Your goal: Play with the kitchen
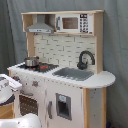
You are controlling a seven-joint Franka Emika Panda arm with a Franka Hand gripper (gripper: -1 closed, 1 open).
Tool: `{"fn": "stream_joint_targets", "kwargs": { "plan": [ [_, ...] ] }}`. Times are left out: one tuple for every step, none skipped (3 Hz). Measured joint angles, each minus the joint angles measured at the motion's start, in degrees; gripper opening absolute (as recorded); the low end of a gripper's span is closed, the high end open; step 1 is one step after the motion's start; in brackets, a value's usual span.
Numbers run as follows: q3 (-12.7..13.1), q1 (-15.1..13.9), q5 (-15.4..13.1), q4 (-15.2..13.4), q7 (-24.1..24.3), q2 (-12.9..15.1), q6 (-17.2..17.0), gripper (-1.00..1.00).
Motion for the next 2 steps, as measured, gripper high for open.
{"fn": "stream_joint_targets", "kwargs": {
  "plan": [
    [-0.01,0.0,0.0,0.05,5.97,0.0,0.0,-1.0],
    [-0.02,-0.02,0.0,0.11,12.64,0.0,0.0,-1.0]
  ]
}}
